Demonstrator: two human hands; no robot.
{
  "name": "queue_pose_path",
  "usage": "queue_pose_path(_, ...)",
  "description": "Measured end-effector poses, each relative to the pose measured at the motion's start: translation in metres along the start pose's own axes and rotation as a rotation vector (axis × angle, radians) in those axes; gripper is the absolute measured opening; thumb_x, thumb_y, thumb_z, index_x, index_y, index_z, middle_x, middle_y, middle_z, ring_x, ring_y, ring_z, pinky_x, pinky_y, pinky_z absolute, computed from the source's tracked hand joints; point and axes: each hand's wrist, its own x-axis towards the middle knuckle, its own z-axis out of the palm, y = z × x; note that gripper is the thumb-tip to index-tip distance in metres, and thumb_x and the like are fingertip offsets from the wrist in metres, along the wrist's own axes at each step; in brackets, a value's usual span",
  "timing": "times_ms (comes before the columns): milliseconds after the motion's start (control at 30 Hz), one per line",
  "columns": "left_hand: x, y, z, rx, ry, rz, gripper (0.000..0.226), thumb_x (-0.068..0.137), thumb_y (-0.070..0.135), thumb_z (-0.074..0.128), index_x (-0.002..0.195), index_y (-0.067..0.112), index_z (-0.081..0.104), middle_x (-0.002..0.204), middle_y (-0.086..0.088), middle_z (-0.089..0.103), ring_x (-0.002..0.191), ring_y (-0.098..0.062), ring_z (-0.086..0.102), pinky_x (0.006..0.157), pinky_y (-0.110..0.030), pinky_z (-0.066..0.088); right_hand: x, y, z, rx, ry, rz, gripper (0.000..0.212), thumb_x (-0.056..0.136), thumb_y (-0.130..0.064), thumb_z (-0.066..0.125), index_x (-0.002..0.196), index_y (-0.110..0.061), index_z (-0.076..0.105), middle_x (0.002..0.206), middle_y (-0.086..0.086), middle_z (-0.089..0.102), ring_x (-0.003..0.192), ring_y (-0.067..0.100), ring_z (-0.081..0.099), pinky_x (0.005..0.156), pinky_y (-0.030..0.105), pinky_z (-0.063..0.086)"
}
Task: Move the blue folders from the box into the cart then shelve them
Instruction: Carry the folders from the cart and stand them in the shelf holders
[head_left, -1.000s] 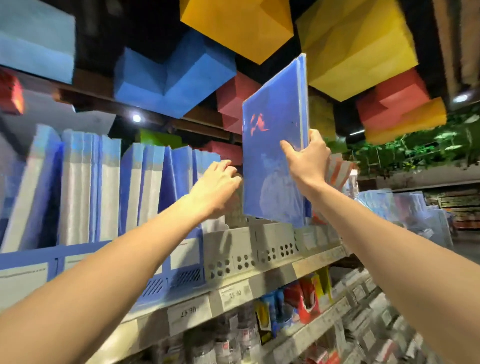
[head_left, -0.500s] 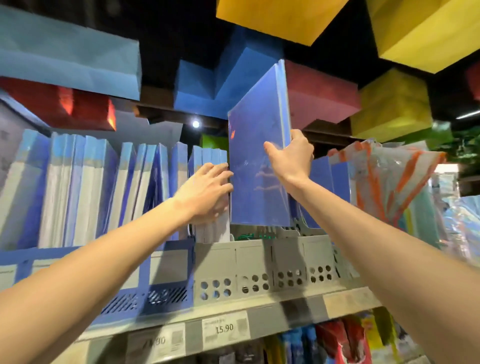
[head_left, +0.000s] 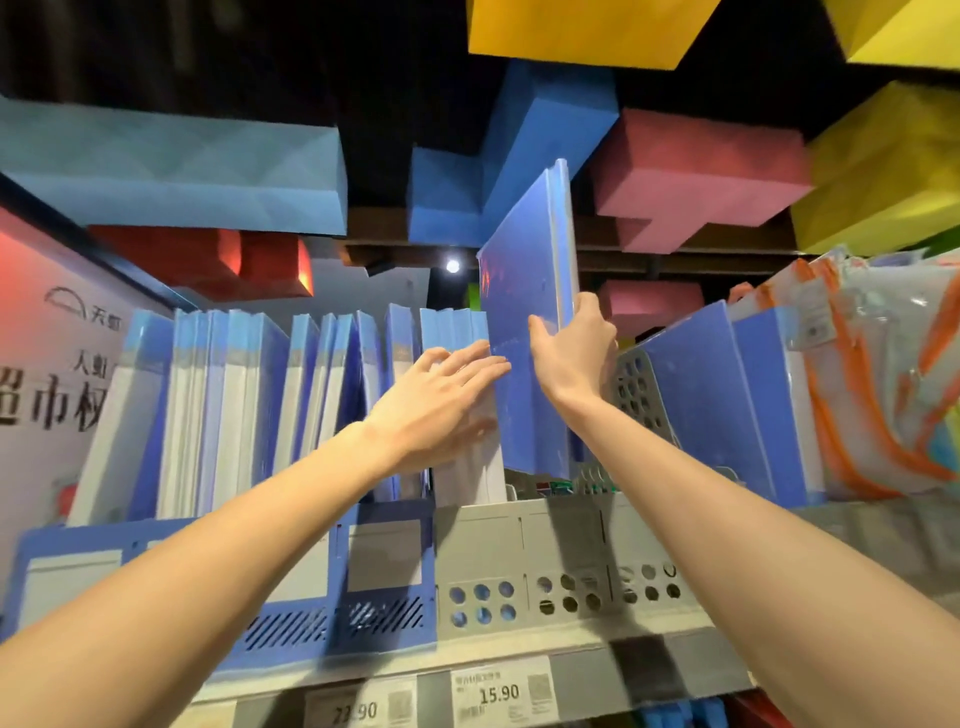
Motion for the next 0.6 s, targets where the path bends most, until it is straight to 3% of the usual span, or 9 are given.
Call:
queue_pose_path(233, -0.003, -0.007, 0.006, 0.04, 0.034, 0.035, 0.062, 0.098, 0.06, 0.027, 0.144, 0.023, 0.046, 0.163, 0.006, 0.03, 0.154, -0.016, 0.016, 0.117, -0.039, 0.02, -0.005, 0.021, 0.009, 0.028, 0.03, 0.005, 0.037, 0.091, -0.035, 0.068, 0.115, -0.009, 0.055, 0.095, 0.006, 0.066, 0.08, 0.025, 0.063, 0.062, 0.034, 0.051)
queue_pose_path(333, -0.003, -0.008, 0.009, 0.041, 0.041, 0.048, 0.057, 0.1, 0.058, 0.032, 0.144, 0.024, 0.047, 0.164, 0.006, 0.028, 0.154, -0.016, 0.015, 0.117, -0.039, 0.023, -0.008, 0.03, 0.017, 0.025, 0.01, 0.027, 0.038, 0.089, -0.036, 0.07, 0.113, -0.01, 0.057, 0.098, 0.009, 0.069, 0.086, 0.029, 0.065, 0.07, 0.038, 0.055)
queue_pose_path(467, -0.004, -0.006, 0.006, 0.023, 0.042, 0.038, 0.057, 0.101, 0.057, 0.033, 0.144, 0.023, 0.048, 0.164, 0.005, 0.028, 0.155, -0.017, 0.014, 0.118, -0.041, 0.024, -0.009, 0.028, 0.027, 0.078, 0.006, 0.039, 0.038, 0.09, -0.037, 0.069, 0.115, -0.011, 0.057, 0.099, 0.008, 0.068, 0.082, 0.024, 0.062, 0.069, 0.038, 0.056)
queue_pose_path(600, -0.004, -0.004, 0.005, 0.023, 0.037, 0.034, 0.057, 0.1, 0.056, 0.037, 0.145, 0.023, 0.047, 0.164, 0.004, 0.028, 0.155, -0.017, 0.014, 0.118, -0.041, 0.024, -0.014, 0.029, 0.035, 0.101, -0.014, 0.047, 0.038, 0.091, -0.037, 0.067, 0.117, -0.011, 0.057, 0.1, 0.007, 0.066, 0.081, 0.018, 0.048, 0.068, 0.031, 0.045)
